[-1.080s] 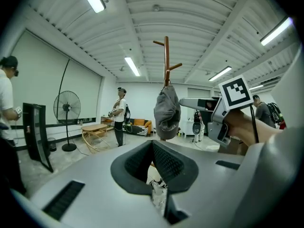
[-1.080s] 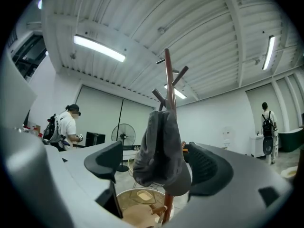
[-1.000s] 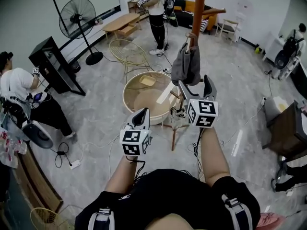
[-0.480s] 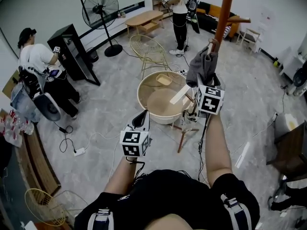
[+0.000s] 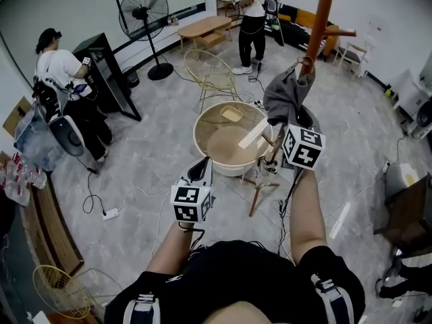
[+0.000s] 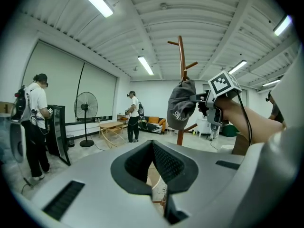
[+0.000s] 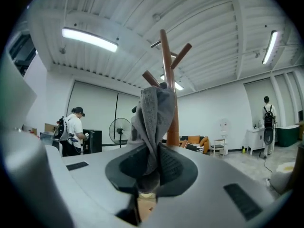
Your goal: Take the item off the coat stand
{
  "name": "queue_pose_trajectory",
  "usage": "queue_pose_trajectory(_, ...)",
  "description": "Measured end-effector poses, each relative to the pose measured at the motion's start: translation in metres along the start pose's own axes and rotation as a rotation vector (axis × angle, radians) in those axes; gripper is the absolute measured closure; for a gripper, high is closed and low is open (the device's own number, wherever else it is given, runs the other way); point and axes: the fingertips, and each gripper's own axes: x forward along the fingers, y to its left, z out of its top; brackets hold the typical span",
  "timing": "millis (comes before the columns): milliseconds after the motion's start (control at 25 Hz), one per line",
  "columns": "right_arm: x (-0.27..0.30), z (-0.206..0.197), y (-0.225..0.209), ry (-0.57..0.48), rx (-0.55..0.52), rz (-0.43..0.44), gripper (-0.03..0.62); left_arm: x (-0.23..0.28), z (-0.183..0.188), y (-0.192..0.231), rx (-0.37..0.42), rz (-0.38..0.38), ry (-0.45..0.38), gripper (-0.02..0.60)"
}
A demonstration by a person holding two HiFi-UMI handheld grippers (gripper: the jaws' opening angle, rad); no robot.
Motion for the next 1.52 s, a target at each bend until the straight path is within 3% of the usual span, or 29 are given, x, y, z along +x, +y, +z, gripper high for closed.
queue_pose_trajectory(120,-0.016,0.025,0.009,-0.066,0.016,0.027,0.539,0.000,0.002,0.001,0.004,-0.014,0.001,0.566)
queue_pose_trajectory(320,-0.047,0.069,0.030,-0.187,-0.070,0.059,0.539,0.002,0.002,0.001,0.010,-0.032,0.000,0.566)
queue_pose_trajectory(520,-0.070,0.079,0.040,-0.230,-0.089,0.113,0.540,0.009,0.006,-0.004,0.011,-0.053,0.001,0.566)
queue_pose_trajectory(680,-0.085,0.050,0.045,-0.183,-0.054,0.132,0.540,0.011,0.007,-0.005,0.009,-0.076,0.004,0.566)
queue_pose_trajectory(880,-0.095,-0.014,0.045,-0.096,0.005,0.132,0.540,0.015,0.004,-0.016,0.018,-0.118,0.010,0.566)
queue_pose_trajectory(1120,-0.118,-0.074,0.046,-0.016,-0.021,0.108,0.539,0.013,0.002,-0.033,0.034,-0.154,0.016,0.566)
queue_pose_trajectory(1520,-0.122,-0.091,0.045,0.011,-0.025,0.107,0.540,0.016,0.007,-0.036,0.046,-0.168,0.011,0.566)
